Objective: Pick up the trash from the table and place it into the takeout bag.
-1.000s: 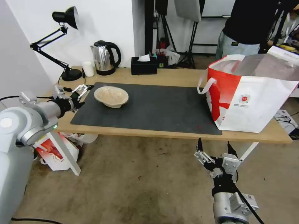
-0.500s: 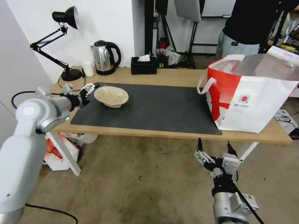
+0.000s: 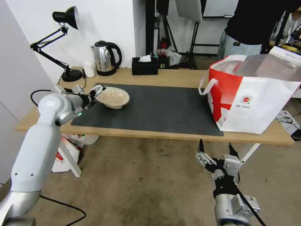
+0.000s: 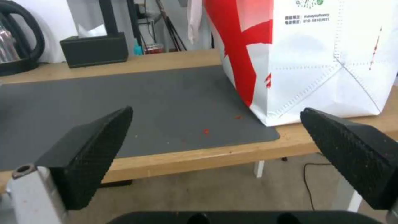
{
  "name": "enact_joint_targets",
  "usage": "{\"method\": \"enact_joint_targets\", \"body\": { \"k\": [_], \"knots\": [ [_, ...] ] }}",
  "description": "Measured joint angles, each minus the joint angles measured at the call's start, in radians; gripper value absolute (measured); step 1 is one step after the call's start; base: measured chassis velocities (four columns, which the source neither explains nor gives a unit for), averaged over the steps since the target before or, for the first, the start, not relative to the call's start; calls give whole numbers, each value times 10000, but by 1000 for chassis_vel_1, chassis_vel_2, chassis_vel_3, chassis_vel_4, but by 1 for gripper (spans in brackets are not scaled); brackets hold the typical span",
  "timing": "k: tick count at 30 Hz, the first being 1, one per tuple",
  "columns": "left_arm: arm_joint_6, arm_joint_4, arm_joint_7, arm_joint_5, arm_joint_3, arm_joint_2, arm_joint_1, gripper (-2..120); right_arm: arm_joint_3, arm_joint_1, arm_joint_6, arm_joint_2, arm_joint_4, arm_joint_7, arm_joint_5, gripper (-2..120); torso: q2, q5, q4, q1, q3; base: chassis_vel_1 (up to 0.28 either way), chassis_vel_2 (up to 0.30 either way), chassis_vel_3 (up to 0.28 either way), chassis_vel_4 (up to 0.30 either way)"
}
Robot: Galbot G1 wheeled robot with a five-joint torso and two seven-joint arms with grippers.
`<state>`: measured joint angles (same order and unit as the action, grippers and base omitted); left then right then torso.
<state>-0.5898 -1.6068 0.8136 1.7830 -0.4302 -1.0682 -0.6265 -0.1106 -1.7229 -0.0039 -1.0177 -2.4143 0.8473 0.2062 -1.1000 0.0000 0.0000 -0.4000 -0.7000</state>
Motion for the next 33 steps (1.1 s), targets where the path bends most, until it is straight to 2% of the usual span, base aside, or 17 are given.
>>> {"method": "enact_joint_targets", "body": {
  "k": [33],
  "knots": [
    [-93,1206,-377,-983,695,-798,624,100,0,0,0,0,0,0,0,100,0,0,0,0,1,0,0,0,0]
  ]
}}
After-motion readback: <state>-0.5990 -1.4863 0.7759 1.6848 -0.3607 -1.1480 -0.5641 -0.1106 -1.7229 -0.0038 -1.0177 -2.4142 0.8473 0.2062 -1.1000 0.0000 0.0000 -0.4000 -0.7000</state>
